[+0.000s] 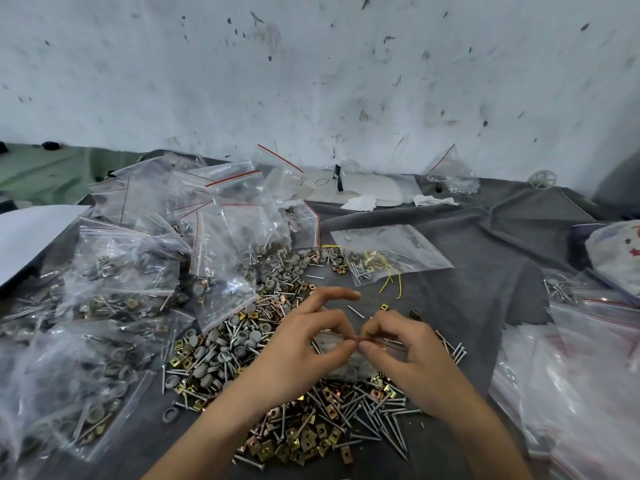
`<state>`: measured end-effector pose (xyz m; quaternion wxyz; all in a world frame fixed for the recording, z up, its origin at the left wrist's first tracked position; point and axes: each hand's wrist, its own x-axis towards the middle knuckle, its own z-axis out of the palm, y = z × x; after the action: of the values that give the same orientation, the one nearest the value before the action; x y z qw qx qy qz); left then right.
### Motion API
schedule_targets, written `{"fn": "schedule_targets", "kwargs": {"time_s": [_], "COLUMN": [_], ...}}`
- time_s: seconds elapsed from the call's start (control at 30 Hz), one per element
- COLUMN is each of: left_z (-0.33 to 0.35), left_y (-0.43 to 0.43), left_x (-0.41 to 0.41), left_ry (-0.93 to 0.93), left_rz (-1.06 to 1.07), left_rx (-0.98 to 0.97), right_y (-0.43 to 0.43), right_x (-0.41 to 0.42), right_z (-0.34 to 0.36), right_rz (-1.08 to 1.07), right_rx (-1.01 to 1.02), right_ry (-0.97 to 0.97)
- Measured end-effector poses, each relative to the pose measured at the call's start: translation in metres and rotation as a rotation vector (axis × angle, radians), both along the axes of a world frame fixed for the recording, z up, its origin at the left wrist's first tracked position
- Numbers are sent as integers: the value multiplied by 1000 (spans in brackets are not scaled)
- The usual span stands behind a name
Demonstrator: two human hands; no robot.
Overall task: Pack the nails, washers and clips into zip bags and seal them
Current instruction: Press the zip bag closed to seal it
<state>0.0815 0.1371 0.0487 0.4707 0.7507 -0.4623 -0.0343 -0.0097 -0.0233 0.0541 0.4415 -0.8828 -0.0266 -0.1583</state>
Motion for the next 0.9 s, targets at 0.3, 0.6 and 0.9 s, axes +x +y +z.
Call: {"fn": "schedule_targets", "kwargs": {"time_s": [0.3,0.6,0.9], "left_z": [2,2,0], "left_y": [2,1,0], "left_x": [2,-1,-3], "left_ry": [-13,94,82], "left_rz": [69,84,48], "left_rx": [-23,9,-62], "right_y": [-5,-1,10], "right_x": [-2,0,0], "right_z": [-5,-2,-5], "right_rz": [-79,-140,-171], "right_rx": [124,384,469], "right_ry": [80,57,-19]}}
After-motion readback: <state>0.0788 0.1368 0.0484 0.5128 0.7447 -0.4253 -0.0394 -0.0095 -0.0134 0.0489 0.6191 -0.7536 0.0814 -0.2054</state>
